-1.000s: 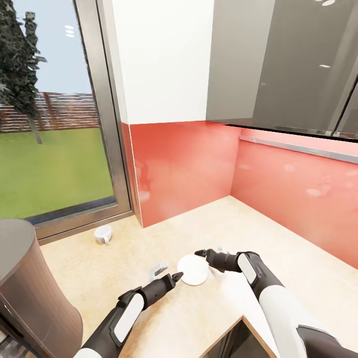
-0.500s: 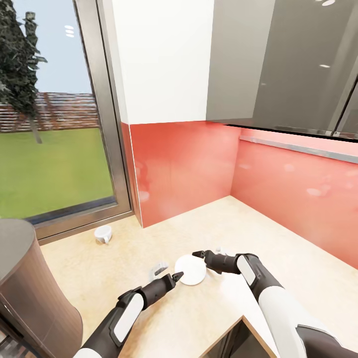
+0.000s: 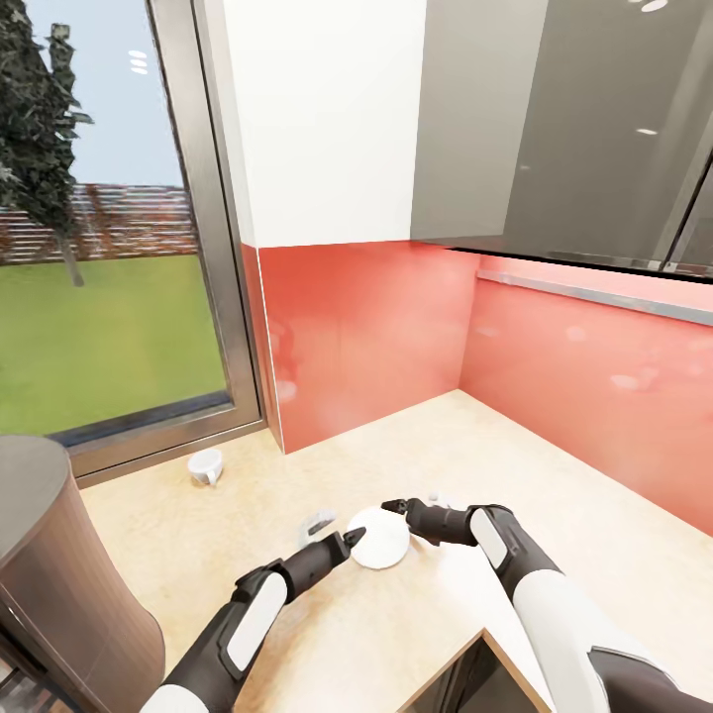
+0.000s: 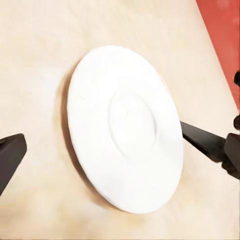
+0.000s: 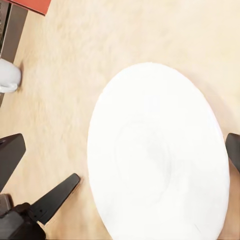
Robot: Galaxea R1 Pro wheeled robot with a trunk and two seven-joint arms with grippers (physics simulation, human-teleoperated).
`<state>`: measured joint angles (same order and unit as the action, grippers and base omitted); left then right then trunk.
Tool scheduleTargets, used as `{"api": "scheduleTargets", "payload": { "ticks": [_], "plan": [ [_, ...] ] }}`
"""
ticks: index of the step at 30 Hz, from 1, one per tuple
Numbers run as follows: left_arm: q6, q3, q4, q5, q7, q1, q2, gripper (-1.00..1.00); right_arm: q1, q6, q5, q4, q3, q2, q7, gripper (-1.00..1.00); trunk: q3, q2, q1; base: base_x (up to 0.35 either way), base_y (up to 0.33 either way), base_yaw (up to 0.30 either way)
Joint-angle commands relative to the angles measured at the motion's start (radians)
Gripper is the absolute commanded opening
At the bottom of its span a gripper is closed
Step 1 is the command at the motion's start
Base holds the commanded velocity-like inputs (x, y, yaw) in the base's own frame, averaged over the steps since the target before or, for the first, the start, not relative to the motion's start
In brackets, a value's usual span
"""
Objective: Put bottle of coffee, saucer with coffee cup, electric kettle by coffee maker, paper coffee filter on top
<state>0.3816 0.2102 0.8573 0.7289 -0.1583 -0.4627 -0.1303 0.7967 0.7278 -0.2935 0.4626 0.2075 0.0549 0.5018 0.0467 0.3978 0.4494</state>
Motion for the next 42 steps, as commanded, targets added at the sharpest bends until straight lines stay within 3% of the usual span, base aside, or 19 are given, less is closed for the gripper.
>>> {"api": "scheduleTargets", "payload": {
  "ticks": [1,13,19,42],
  "plan": [
    [0.005,-0.001,0.005,0.006,0.000,-0.001,0.000,1.00,0.001,0.007,0.000,0.001,0.007,0.001,0.001,1.00,0.002,0.002,0.001,0.000,0.000,0.000],
    [0.000,-0.005,0.011,0.005,0.000,0.007,0.002,1.00,0.001,0.007,0.001,-0.028,0.006,0.004,0.001,1.00,0.002,0.002,0.001,0.000,0.000,0.000],
    [-0.087,-0.005,-0.002,0.007,0.012,0.014,0.006,1.00,0.001,0.007,0.000,-0.047,0.006,0.006,0.002,1.00,0.002,0.002,0.001,0.000,0.000,0.000],
    [-0.096,-0.004,-0.006,0.005,0.011,0.013,0.002,1.00,0.001,0.007,0.002,-0.070,0.005,0.047,0.004,1.00,0.002,0.002,0.001,0.000,0.000,0.000]
  ]
}}
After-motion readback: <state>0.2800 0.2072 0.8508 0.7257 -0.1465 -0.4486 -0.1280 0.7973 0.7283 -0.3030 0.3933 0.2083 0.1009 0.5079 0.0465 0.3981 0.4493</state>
